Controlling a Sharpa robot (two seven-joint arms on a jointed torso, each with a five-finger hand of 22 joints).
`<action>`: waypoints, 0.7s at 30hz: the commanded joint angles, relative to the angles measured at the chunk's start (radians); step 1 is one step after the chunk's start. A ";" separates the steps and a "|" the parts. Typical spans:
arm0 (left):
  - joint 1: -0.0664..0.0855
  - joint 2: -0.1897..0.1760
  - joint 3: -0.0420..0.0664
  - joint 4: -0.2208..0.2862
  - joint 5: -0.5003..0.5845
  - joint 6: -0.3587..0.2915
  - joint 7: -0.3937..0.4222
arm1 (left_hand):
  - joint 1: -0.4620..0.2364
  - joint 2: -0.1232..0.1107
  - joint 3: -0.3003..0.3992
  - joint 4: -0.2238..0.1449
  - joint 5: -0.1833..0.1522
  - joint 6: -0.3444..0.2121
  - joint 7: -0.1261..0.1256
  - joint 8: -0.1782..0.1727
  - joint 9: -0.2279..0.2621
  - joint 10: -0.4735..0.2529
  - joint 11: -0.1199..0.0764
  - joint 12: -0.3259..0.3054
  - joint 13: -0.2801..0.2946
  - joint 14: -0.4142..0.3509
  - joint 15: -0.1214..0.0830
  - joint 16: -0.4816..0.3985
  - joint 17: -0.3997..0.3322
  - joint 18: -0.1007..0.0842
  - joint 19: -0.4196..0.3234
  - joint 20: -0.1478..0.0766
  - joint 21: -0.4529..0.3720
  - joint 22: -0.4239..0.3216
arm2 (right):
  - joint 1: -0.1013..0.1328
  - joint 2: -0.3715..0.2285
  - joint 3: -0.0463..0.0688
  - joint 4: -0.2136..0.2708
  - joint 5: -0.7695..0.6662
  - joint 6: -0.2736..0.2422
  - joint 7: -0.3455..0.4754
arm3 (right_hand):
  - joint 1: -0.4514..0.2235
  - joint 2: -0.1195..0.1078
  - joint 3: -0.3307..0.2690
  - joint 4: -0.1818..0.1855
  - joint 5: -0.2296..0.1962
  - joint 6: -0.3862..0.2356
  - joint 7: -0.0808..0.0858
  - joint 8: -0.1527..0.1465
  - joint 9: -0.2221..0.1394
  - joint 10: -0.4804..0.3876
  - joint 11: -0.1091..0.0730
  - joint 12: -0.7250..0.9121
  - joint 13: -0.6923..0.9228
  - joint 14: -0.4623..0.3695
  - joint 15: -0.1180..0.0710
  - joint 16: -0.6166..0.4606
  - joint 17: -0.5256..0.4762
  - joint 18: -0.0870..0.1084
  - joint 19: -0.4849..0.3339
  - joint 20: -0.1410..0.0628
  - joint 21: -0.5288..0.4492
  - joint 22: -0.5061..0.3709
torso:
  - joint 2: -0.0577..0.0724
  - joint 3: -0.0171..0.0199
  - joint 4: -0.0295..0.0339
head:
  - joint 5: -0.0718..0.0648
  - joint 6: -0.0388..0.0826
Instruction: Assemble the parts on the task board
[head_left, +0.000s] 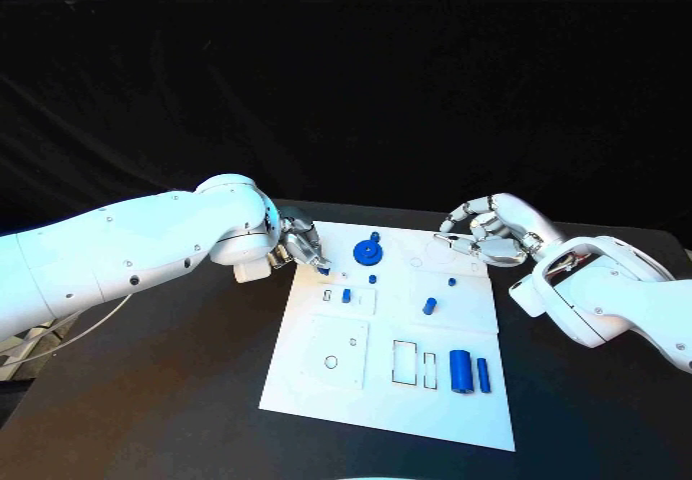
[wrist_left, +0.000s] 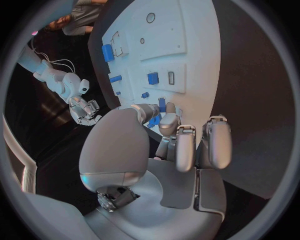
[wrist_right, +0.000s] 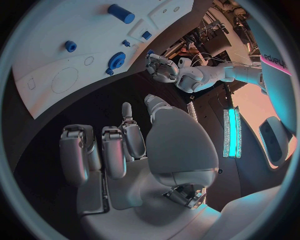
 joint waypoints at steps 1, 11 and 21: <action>-0.009 -0.013 -0.001 0.032 -0.010 -0.068 0.012 | -0.010 -0.001 0.179 -0.168 0.005 0.006 -0.006 0.008 0.035 0.010 0.001 0.005 0.003 0.096 -0.006 0.005 0.233 0.005 0.007 0.000 0.004 0.064 | -0.002 0.000 0.000 0.000 -0.001 0.003 0.008 | -0.007 0.003 -0.002 -0.001 0.005 -0.008 0.000 0.004 0.001 -0.001 -0.004 -0.007 0.058 0.084 -0.006 -0.003 0.183 0.020 0.041 -0.007 -0.006 0.202 | 0.000 -0.0005 0.0004 | 0.003 -0.002; -0.042 -0.024 -0.005 0.070 -0.069 -0.047 0.007 | -0.017 -0.006 0.189 -0.173 0.007 0.009 -0.007 0.011 0.036 0.013 0.000 0.006 0.004 0.096 -0.008 0.006 0.233 0.004 0.012 -0.001 0.007 0.069 | -0.005 0.002 0.000 -0.001 0.001 0.004 0.009 | -0.008 0.003 -0.002 -0.001 0.005 -0.009 0.000 0.004 0.001 -0.001 -0.004 -0.007 0.058 0.084 -0.006 -0.003 0.183 0.020 0.041 -0.007 -0.007 0.201 | 0.001 -0.0025 -0.0024 | 0.010 -0.006; -0.060 -0.014 -0.010 0.072 -0.106 -0.025 0.002 | -0.020 -0.008 0.192 -0.175 0.008 0.010 -0.007 0.011 0.037 0.012 -0.001 0.004 0.001 0.096 -0.008 0.006 0.233 0.004 0.011 -0.002 0.006 0.068 | -0.008 0.003 0.000 -0.002 0.001 0.005 0.009 | -0.008 0.003 -0.002 -0.001 0.005 -0.009 0.000 0.004 0.001 -0.001 -0.004 -0.007 0.058 0.084 -0.006 -0.003 0.183 0.020 0.041 -0.007 -0.007 0.201 | 0.001 -0.0018 -0.0021 | 0.005 -0.008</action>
